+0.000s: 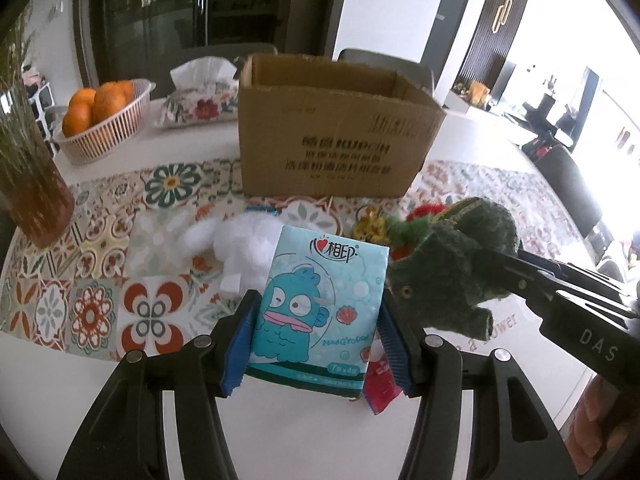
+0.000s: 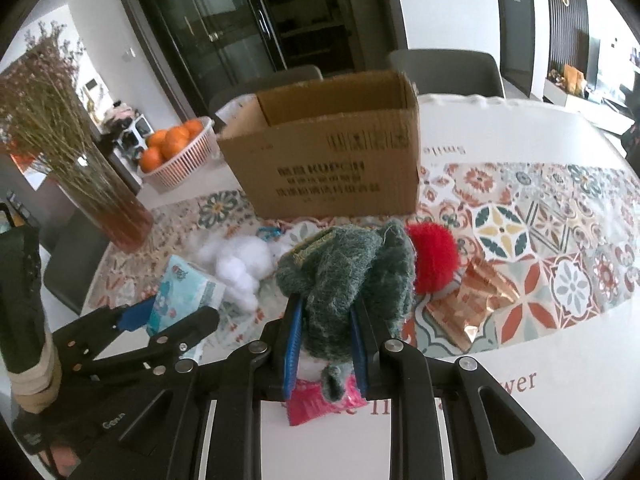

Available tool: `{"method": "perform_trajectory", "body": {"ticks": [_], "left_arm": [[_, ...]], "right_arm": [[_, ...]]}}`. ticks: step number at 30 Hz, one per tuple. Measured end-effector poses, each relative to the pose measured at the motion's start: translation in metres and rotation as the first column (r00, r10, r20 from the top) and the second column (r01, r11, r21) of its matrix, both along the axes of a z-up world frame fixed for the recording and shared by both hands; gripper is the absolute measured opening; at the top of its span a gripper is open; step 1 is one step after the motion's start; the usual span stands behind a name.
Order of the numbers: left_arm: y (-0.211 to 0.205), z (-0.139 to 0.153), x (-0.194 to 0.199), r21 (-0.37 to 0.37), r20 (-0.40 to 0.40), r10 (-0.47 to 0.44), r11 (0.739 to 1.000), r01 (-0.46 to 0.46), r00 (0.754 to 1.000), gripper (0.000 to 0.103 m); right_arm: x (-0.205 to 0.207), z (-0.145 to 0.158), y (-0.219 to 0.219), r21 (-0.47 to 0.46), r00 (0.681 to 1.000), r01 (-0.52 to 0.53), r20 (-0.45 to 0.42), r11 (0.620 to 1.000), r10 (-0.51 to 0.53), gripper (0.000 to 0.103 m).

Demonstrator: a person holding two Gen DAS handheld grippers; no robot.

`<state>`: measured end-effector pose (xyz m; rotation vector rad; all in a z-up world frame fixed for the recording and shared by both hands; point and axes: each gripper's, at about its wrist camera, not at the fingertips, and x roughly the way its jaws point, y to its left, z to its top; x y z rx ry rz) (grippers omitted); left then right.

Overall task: Organize soft objects
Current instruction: 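Lift and carry the mitten with the right tool while the left tool carries the tissue pack to the box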

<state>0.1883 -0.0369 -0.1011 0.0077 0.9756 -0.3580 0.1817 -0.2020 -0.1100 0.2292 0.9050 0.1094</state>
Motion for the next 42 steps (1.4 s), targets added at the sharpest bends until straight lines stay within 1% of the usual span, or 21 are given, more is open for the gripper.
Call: {"method": "perform_trajectory", "body": {"ticks": [9,12,21,28,31,34,42], "left_arm": [[0.001,0.034,-0.002,-0.03,0.078,-0.006,1.0,0.008,0.997,0.057],[0.001,0.046,0.0,-0.026,0.117,-0.007,1.0,0.01,0.993,0.057],[0.002,0.072,0.014,-0.037,0.182,-0.006,0.999,0.013,0.983,0.057],[-0.002,0.096,0.027,-0.044,0.237,-0.015,0.999,0.026,0.971,0.057],[-0.006,0.106,0.034,-0.035,0.262,-0.023,0.999,0.034,0.965,0.057],[-0.009,0.116,0.042,-0.032,0.28,-0.03,0.999,0.04,0.96,0.057],[-0.016,0.132,0.066,-0.039,0.294,-0.042,0.998,0.056,0.955,0.057]], "right_arm": [[-0.001,0.03,0.003,0.014,0.997,-0.009,0.077,1.0,0.008,0.023],[0.002,0.04,0.005,0.007,0.994,-0.008,0.108,1.0,0.008,0.023],[0.012,0.068,0.006,0.014,0.984,-0.014,0.178,1.0,0.011,0.023],[0.023,0.09,0.002,0.014,0.972,-0.01,0.235,1.0,0.006,0.023],[0.03,0.1,0.001,0.009,0.966,-0.008,0.258,1.0,0.005,0.023],[0.038,0.111,0.0,0.004,0.96,-0.005,0.28,1.0,0.003,0.023],[0.067,0.128,-0.006,-0.012,0.95,-0.007,0.311,1.0,0.01,0.023]]}}
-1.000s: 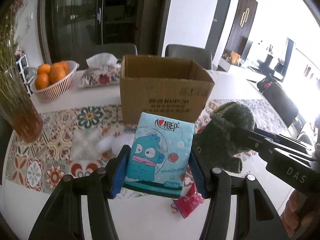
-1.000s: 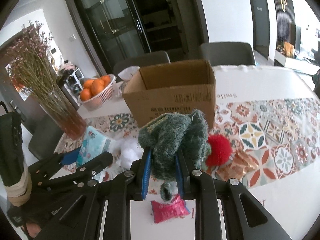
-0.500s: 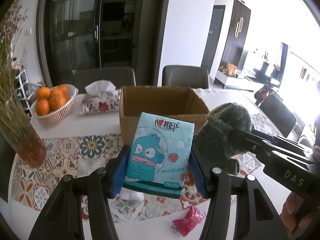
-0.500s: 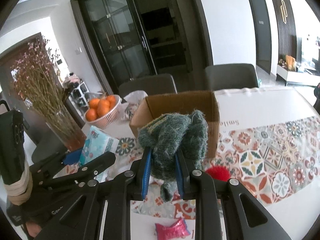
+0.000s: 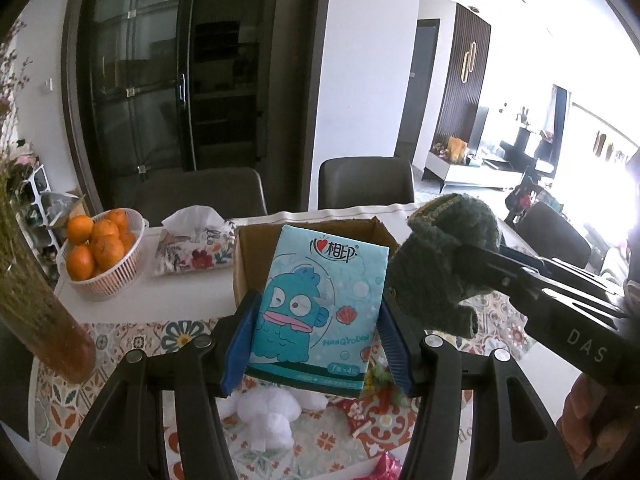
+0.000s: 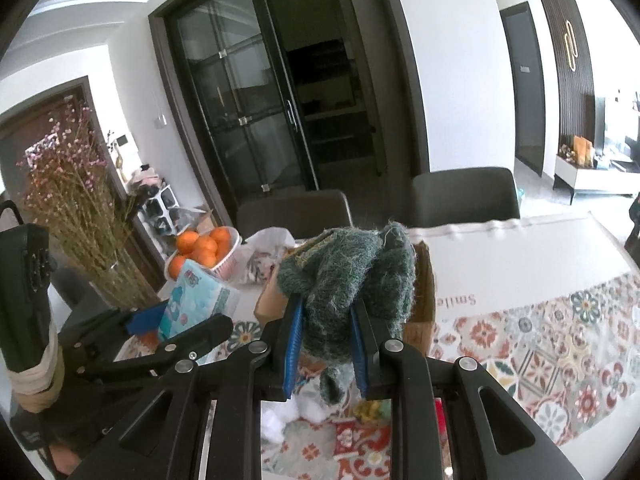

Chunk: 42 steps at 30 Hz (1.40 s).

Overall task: Organize soft objects
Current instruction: 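Lift and carry the mitten with the right tool while the left tool carries the tissue pack to the box, then open the right tool over the box while the left tool releases the tissue pack inside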

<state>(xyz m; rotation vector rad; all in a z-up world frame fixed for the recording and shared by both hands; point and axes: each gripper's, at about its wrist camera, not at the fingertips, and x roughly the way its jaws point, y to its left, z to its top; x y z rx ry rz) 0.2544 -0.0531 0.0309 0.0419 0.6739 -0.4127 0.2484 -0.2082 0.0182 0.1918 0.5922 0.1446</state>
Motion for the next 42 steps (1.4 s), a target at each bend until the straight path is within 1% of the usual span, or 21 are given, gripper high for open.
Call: {"method": "perform_trajectory", "body": {"ticks": [7,11,13,17,21,24,30,34,38,42], "left_arm": [[-0.006,0.003,0.034,-0.009,-0.039,-0.013,1.0,0.013,0.999,0.057],[-0.009,0.003,0.051,-0.002,-0.051,-0.018,1.0,0.017,0.999,0.057],[-0.011,0.002,0.062,0.013,-0.052,-0.015,1.0,0.015,0.999,0.057],[-0.016,0.0,0.079,0.03,-0.066,-0.017,0.999,0.019,0.998,0.057],[-0.019,-0.006,0.101,0.02,-0.101,-0.016,1.0,0.019,0.995,0.057],[-0.023,-0.011,0.117,0.016,-0.132,-0.017,1.0,0.019,0.991,0.057],[-0.033,-0.026,0.144,0.042,-0.193,-0.019,0.999,0.027,0.981,0.057],[-0.038,-0.04,0.157,0.066,-0.234,-0.014,0.997,0.03,0.972,0.057],[-0.042,-0.054,0.17,0.078,-0.289,-0.014,0.996,0.038,0.957,0.057],[-0.048,-0.064,0.178,0.125,-0.308,-0.003,0.991,0.043,0.951,0.057]], "right_arm": [[0.029,0.008,-0.002,-0.026,1.0,-0.004,0.003,1.0,0.004,0.023],[0.046,0.009,-0.003,-0.037,1.0,-0.011,-0.01,0.999,0.01,0.023],[0.056,0.009,-0.004,-0.045,1.0,-0.013,-0.021,0.999,0.012,0.023],[0.076,0.007,-0.003,-0.057,0.998,-0.028,-0.053,0.998,0.025,0.023],[0.098,0.002,-0.003,-0.061,0.994,-0.049,-0.096,0.997,0.044,0.023],[0.115,-0.005,-0.005,-0.059,0.988,-0.067,-0.143,0.996,0.058,0.023],[0.15,-0.025,-0.015,-0.02,0.964,-0.086,-0.252,0.996,0.078,0.023],[0.173,-0.041,-0.019,0.021,0.941,-0.095,-0.325,0.995,0.097,0.023],[0.188,-0.058,-0.024,0.075,0.918,-0.1,-0.378,0.992,0.121,0.024],[0.198,-0.075,-0.027,0.113,0.898,-0.085,-0.421,0.99,0.125,0.024]]}}
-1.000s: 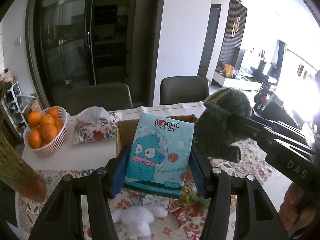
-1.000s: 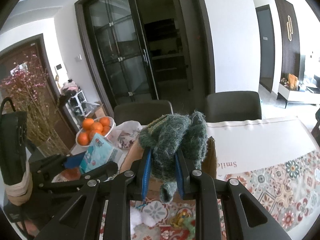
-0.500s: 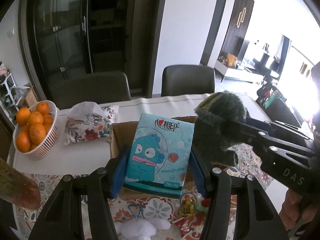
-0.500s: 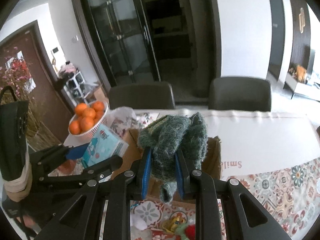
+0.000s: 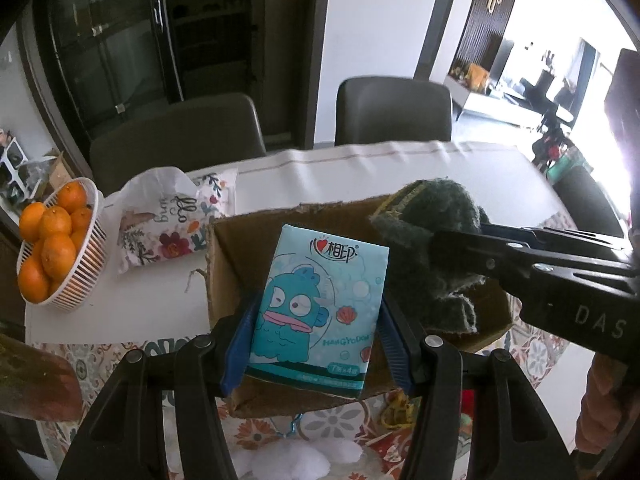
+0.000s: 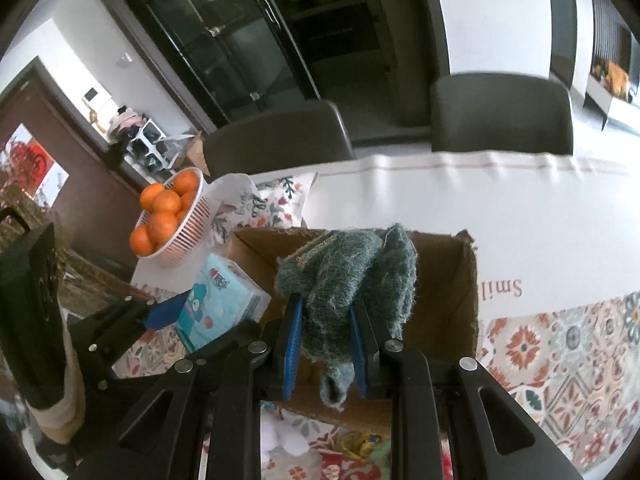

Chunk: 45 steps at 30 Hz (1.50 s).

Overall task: Organize soft objects
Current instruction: 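Open the right tool over the box while the left tool releases the tissue pack inside, then withdraw both tools from the box back toward the remaining items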

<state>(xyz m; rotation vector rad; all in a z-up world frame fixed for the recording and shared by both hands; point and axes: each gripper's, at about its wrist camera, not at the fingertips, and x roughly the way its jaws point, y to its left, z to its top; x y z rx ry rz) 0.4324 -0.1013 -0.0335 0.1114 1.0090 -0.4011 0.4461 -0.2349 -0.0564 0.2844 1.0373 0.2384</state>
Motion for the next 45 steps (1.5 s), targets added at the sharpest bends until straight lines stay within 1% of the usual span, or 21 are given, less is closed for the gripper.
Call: {"method": "perform_trajectory", "body": {"ticks": [2,4,7,8,9,11,13,17,21,23,31,36,45], "left_arm": [[-0.003,-0.006,0.004,0.014,-0.02,-0.007,1.0,0.008,1.0,0.057],[-0.005,-0.01,0.007,0.026,-0.029,-0.009,1.0,0.01,1.0,0.057],[-0.009,-0.015,0.011,0.041,-0.044,-0.012,0.999,0.013,0.999,0.058],[-0.011,-0.018,0.013,0.048,-0.055,-0.013,0.999,0.016,0.998,0.059],[-0.012,-0.02,0.014,0.054,-0.063,-0.015,0.998,0.018,0.998,0.064],[-0.012,-0.024,0.016,0.069,-0.073,-0.011,0.997,0.017,0.997,0.071],[-0.011,-0.025,0.015,0.074,-0.069,-0.005,0.997,0.01,0.998,0.075],[-0.01,-0.021,0.012,0.074,-0.06,-0.005,0.997,0.009,0.998,0.075],[-0.005,-0.014,0.005,0.073,-0.047,0.019,0.997,-0.015,0.999,0.076],[0.0,-0.01,-0.001,0.065,-0.04,0.03,0.998,-0.027,0.999,0.076],[0.013,0.009,-0.028,0.05,-0.023,0.043,0.998,-0.041,0.999,0.077],[0.024,0.018,-0.045,0.05,-0.01,0.06,0.997,-0.059,0.998,0.077],[0.043,0.025,-0.077,0.073,0.0,0.073,0.995,-0.073,0.997,0.078]], "right_arm": [[0.005,-0.007,-0.001,0.014,1.0,0.007,-0.025,1.0,-0.007,0.024],[0.009,-0.013,-0.003,0.031,0.999,0.013,-0.037,0.999,-0.012,0.023],[0.012,-0.017,-0.003,0.032,0.999,0.015,-0.045,0.999,-0.014,0.025],[0.012,-0.017,-0.003,0.026,0.999,0.017,-0.047,1.0,-0.016,0.027],[0.012,-0.018,-0.004,0.02,0.999,0.022,-0.047,1.0,-0.021,0.027],[0.01,-0.017,-0.005,0.003,0.998,0.036,-0.051,0.999,-0.036,0.031],[0.008,-0.017,-0.008,0.001,0.997,0.051,-0.051,0.999,-0.051,0.032],[0.002,-0.012,-0.009,-0.017,0.995,0.08,-0.052,0.997,-0.081,0.032],[-0.009,-0.003,-0.007,-0.054,0.996,0.088,-0.027,0.995,-0.09,0.034],[-0.016,0.002,-0.005,-0.073,0.996,0.093,-0.011,0.993,-0.094,0.041],[-0.045,0.022,0.005,-0.12,0.993,0.113,0.037,0.986,-0.11,0.051],[-0.063,0.032,0.014,-0.151,0.992,0.115,0.071,0.982,-0.105,0.052],[-0.087,0.035,0.032,-0.144,0.996,0.078,0.058,0.986,-0.071,0.052]]}}
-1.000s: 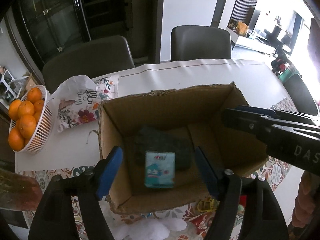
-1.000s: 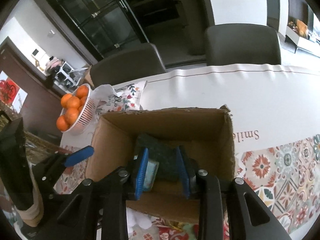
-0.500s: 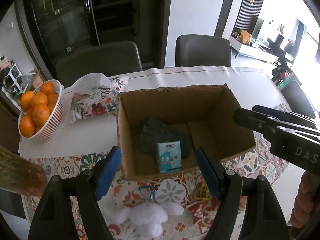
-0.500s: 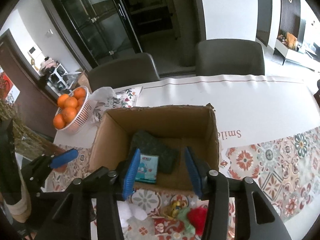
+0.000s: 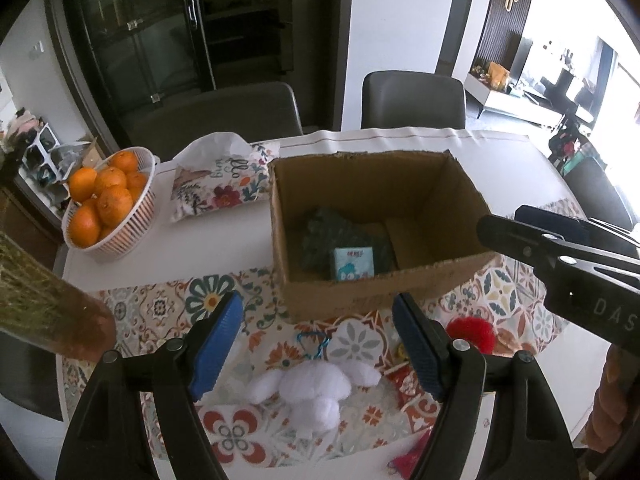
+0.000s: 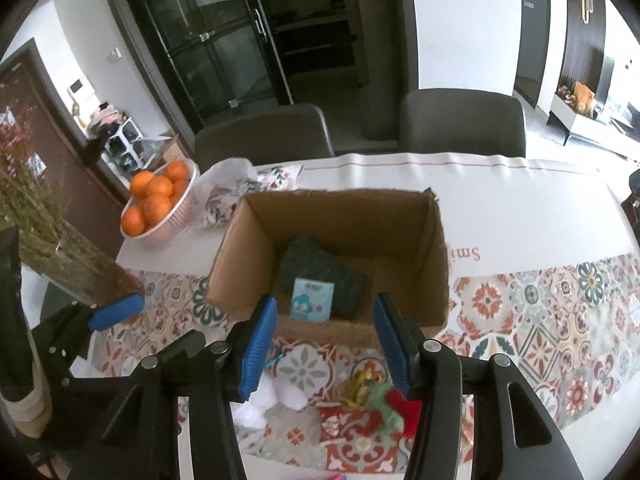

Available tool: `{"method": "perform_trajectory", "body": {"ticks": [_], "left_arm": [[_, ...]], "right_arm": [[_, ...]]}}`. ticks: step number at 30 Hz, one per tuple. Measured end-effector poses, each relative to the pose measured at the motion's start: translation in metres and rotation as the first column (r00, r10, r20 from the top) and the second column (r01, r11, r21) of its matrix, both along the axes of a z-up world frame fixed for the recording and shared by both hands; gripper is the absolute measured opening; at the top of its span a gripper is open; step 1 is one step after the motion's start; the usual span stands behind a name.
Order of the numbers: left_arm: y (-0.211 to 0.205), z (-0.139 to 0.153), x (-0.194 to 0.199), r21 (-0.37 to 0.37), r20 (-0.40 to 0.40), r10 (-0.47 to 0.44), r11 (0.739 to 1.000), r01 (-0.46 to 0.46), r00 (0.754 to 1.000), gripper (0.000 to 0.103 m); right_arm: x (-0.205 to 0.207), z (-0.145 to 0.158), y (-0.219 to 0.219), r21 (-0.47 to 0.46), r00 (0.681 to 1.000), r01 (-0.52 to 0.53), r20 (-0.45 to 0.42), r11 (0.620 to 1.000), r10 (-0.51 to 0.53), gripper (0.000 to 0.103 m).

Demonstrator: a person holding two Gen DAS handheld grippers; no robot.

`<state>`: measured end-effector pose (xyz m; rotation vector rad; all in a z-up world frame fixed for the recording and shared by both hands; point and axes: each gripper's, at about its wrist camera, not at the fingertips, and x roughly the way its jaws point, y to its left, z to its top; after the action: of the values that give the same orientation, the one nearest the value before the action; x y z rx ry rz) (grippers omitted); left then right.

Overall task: Organize soft objects
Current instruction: 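Withdraw both tools from the box back toward the remaining items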

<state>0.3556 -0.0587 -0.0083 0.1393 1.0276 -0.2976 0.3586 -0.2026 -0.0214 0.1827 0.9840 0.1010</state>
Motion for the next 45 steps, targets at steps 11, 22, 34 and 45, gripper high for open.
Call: {"method": "perform_trajectory", "body": {"ticks": [11,22,34,45], "left_arm": [[0.016,-0.006,-0.035,0.038,-0.017,-0.01,0.999,0.011,1.0,0.079],[0.024,-0.03,-0.061,0.048,-0.055,-0.02,0.999,0.022,0.998,0.079],[0.026,-0.066,-0.075,0.054,-0.133,-0.023,0.998,0.03,0.991,0.079],[0.027,-0.097,-0.082,0.057,-0.206,-0.043,0.997,0.056,0.978,0.079]], "right_arm": [[-0.031,-0.02,0.018,0.019,0.999,-0.024,-0.047,1.0,0.025,0.052],[-0.053,-0.054,0.023,0.041,0.993,-0.035,-0.108,0.999,0.039,0.052],[-0.063,-0.096,0.023,0.068,0.979,-0.02,-0.2,0.997,0.034,0.052],[-0.067,-0.128,0.024,0.053,0.96,-0.033,-0.275,0.998,0.046,0.052]]}}
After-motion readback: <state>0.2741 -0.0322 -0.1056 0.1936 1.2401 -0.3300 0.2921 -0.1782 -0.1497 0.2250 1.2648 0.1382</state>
